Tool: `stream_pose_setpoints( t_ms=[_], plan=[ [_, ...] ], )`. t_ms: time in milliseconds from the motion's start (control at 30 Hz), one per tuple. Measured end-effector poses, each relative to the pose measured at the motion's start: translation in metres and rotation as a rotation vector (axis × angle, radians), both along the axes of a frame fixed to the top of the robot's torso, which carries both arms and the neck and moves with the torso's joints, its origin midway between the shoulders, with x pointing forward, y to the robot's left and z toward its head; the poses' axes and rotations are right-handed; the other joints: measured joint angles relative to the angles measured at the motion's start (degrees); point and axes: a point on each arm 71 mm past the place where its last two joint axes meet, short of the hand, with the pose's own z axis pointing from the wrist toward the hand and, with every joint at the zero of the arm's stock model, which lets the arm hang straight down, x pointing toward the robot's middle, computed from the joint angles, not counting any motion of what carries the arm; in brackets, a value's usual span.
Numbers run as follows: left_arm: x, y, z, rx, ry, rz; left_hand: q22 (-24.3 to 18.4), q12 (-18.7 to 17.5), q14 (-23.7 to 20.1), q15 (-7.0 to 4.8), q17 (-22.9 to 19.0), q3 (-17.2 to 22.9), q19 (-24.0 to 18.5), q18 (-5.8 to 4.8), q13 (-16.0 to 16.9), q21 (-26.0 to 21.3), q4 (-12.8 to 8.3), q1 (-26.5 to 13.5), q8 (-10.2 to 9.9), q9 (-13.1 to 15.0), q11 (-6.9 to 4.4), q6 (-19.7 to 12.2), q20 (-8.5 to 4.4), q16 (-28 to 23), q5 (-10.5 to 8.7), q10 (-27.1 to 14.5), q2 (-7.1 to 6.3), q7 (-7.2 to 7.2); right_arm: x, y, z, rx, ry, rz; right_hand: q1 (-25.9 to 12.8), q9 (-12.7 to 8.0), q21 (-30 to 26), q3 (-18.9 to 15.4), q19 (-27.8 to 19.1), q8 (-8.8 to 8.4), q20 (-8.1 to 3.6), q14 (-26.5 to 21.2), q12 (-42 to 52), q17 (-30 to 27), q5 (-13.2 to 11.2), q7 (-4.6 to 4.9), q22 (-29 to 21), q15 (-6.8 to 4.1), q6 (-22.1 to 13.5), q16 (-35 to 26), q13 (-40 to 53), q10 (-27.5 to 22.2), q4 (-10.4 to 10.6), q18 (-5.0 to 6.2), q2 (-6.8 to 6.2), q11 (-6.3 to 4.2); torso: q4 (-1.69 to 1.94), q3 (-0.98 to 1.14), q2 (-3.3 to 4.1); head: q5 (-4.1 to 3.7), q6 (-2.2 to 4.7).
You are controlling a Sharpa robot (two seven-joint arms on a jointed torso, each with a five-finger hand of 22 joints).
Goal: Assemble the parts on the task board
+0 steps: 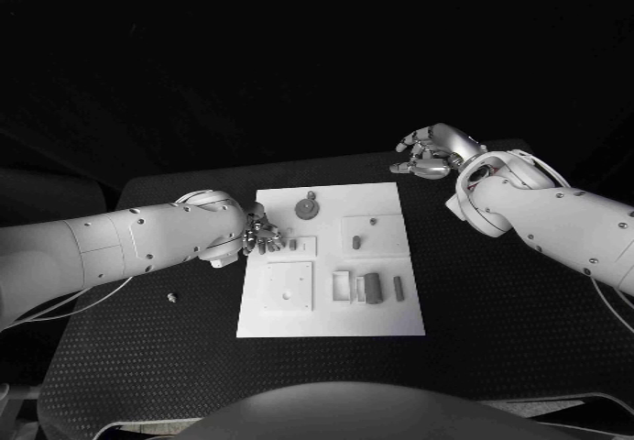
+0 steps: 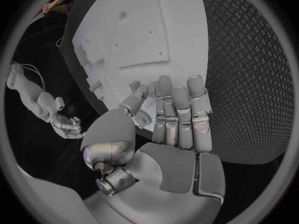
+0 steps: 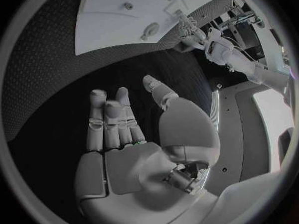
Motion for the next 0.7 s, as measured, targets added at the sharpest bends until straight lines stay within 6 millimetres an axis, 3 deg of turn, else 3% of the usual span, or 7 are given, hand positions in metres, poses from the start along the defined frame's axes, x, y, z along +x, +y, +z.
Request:
stream_pose_setpoints(
  t_ms=[133,200,433,700],
  plan=[
    [0.0000,0.0001,0.0000,0.000,0.000,0.001,0.0,0.0,0.0,0.00,-0.1,-2.7,0.0,0.00,0.0,0.0,-0.2,-1.9,0.0,0.0,0.00,0.0,0.00,0.0,0.00,0.0,-0.83,0.00,0.0000,-0.0002,0.0000,0.000,0.000,0.000,0.0,0.0,0.0,0.0,0.0,0.00,0.00,0.0,0.0,0.0,0.0,0.00,0.0,0.00,0.0,0.0,0.0,0.0,0.0,0.00,0.00,0.00,-0.01,0.00,0.00,-0.06,0.00],
    [0.0001,0.0003,0.0000,0.000,0.000,0.001,0.0,0.0,0.0,0.00,-0.1,-3.9,0.0,0.00,0.0,0.0,-0.1,-2.8,0.0,0.0,0.00,0.0,0.00,0.0,0.22,0.0,-0.61,0.00,0.0001,-0.0002,-0.0001,0.000,0.000,-0.001,0.0,0.0,0.0,0.0,0.0,0.00,0.01,0.0,0.0,0.0,0.0,0.00,0.0,0.00,0.0,0.0,0.0,0.0,0.0,0.00,0.00,0.00,-0.01,0.02,0.00,-0.09,0.00],
    [0.0005,0.0011,-0.0001,0.002,0.000,0.004,0.0,0.0,0.0,0.00,-0.1,-4.3,0.0,0.00,0.0,0.0,-0.1,-3.2,0.0,0.1,0.00,0.0,0.01,0.0,0.22,0.0,-0.70,0.00,0.0000,-0.0002,-0.0001,0.000,0.000,-0.001,0.0,-0.1,-0.2,0.0,0.0,0.00,0.02,0.0,0.0,0.0,0.0,0.00,0.0,0.00,0.0,-0.2,0.0,0.0,0.0,0.00,0.00,0.00,-0.02,0.03,0.01,-0.15,0.00],
    [0.0010,0.0024,-0.0001,0.004,-0.001,0.008,0.0,0.0,0.0,0.01,-0.1,-4.4,0.0,-0.01,0.0,0.0,-0.2,-1.9,0.0,0.1,-0.01,0.0,0.01,0.0,4.21,0.0,0.52,-0.03,0.0002,-0.0007,-0.0003,-0.001,0.001,-0.001,0.0,-0.1,-0.2,0.0,-0.1,0.00,0.11,0.0,0.0,0.0,0.0,-0.02,0.0,0.00,0.0,-0.2,0.0,0.0,0.0,0.00,0.00,0.00,-0.02,0.04,0.01,-0.23,0.00]
  ],
)
